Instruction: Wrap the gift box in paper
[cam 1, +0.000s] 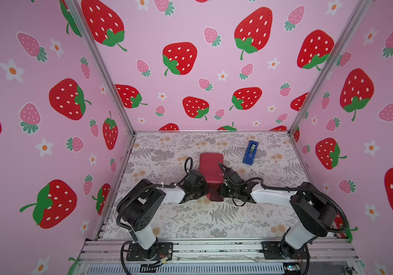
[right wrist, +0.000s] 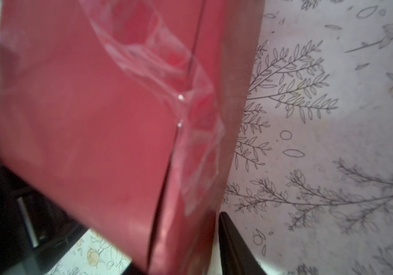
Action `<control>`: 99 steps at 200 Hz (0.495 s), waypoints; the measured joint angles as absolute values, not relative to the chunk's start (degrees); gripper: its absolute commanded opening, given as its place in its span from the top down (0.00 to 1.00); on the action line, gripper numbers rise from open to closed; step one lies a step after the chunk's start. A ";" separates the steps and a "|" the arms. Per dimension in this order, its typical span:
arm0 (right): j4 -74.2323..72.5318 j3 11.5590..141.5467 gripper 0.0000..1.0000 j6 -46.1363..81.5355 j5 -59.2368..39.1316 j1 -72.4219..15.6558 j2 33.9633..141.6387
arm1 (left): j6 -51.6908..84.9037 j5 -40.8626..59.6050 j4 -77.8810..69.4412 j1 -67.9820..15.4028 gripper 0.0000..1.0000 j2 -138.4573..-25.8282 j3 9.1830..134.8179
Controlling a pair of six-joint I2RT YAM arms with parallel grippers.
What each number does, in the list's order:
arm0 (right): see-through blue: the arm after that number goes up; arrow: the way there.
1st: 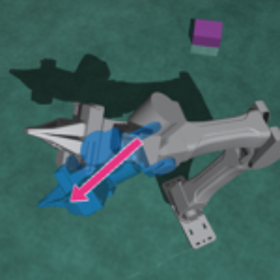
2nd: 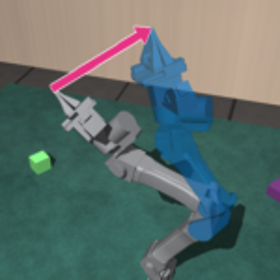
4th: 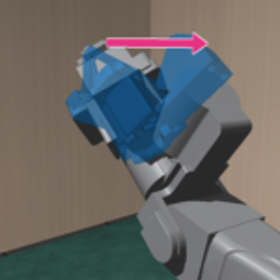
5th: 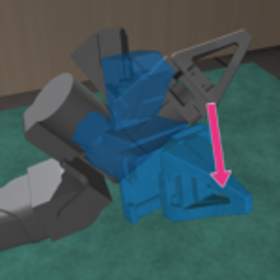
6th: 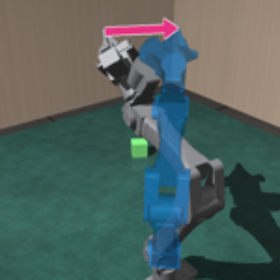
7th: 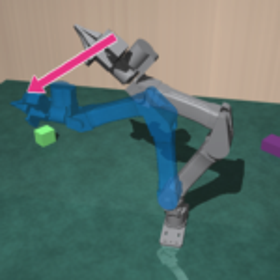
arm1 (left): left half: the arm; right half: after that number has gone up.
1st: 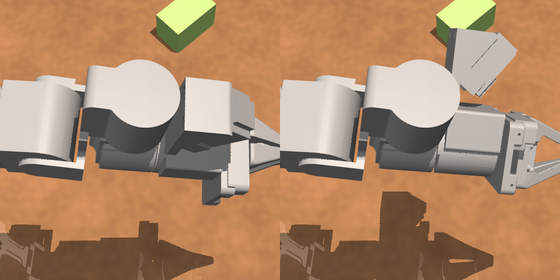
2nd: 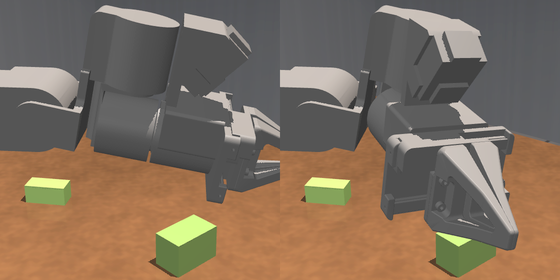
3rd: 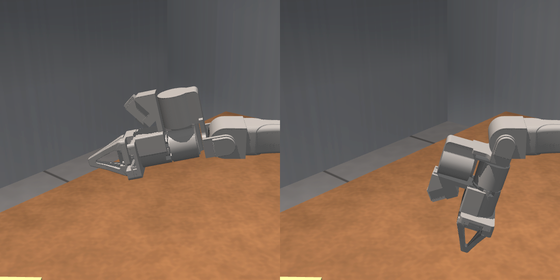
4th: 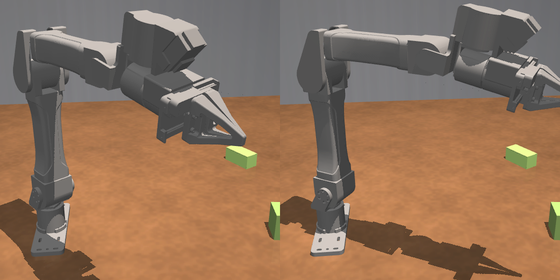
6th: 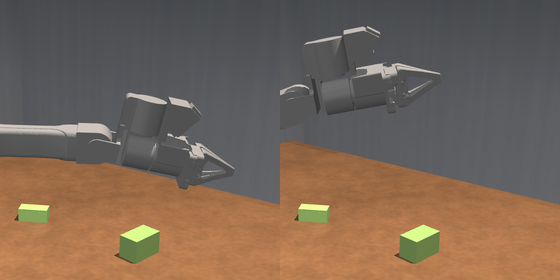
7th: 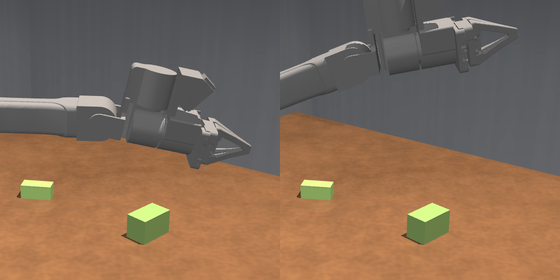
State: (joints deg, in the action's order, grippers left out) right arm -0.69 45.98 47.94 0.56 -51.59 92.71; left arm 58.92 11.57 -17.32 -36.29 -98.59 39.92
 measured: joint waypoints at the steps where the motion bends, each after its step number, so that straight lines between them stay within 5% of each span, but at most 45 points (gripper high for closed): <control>1: -0.67 45.98 0.60 47.92 0.56 -51.59 92.62 | 58.92 11.57 -17.32 -36.29 0.92 -98.59 39.92; 65: 1.93 43.81 0.60 48.18 1.23 -50.98 80.84 | 59.02 11.46 -17.52 -36.34 0.92 -98.59 39.83; 99: 2.66 40.69 0.78 48.53 2.07 -48.10 79.07 | 59.02 11.49 -17.52 -36.34 0.92 -98.59 39.83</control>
State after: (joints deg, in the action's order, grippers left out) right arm 2.66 40.69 48.53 2.07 -48.10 79.07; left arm 59.02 11.49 -17.52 -36.34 -98.59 39.83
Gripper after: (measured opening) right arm 0.272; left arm 0.076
